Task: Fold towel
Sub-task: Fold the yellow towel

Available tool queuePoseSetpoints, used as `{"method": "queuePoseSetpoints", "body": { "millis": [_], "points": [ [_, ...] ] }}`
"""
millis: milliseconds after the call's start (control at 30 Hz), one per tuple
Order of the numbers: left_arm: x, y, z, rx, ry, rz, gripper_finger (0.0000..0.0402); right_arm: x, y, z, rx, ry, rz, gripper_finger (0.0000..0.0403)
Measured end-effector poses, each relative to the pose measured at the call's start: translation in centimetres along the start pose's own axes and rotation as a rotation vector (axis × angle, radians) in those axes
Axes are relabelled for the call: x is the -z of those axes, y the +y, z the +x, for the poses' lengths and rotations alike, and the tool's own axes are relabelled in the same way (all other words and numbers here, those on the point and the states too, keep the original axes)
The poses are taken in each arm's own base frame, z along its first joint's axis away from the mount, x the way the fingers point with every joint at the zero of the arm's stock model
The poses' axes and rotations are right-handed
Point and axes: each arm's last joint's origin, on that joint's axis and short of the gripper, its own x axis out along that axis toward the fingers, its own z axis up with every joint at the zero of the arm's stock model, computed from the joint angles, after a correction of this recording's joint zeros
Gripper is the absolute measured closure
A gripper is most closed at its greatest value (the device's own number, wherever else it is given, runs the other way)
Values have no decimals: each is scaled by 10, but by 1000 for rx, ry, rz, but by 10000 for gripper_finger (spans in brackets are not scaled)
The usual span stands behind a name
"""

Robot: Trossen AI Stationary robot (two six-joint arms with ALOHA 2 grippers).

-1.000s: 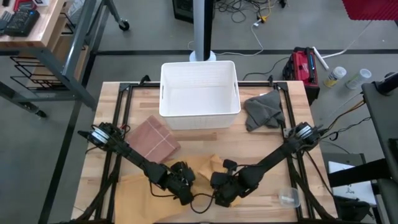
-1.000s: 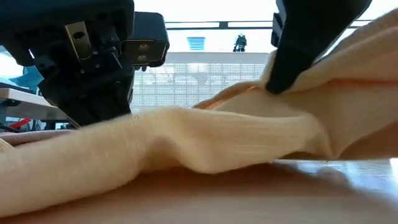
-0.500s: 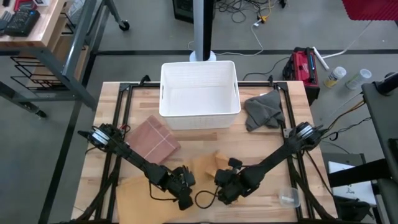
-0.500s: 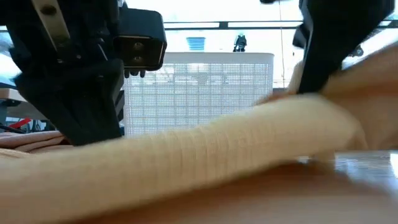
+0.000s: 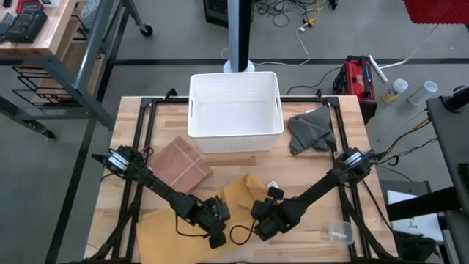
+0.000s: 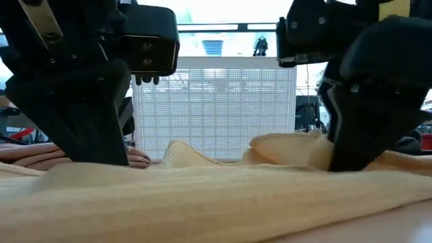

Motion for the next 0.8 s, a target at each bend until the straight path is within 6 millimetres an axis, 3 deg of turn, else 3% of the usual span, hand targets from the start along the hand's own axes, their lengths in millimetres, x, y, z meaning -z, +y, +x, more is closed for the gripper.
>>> {"method": "queuePoseSetpoints", "body": {
  "millis": [133,467,600,800],
  "points": [
    [4,-3,0,21,19,8,401,-7,-2,-16,-22,-62,34,283],
    [4,-3,0,20,17,11,401,-8,2,-13,-51,-63,22,310],
    [4,-3,0,19,16,12,401,-11,8,-13,-145,-65,25,300],
    [4,-3,0,19,12,13,401,-7,12,1,-123,-47,10,269]
  ]
}}
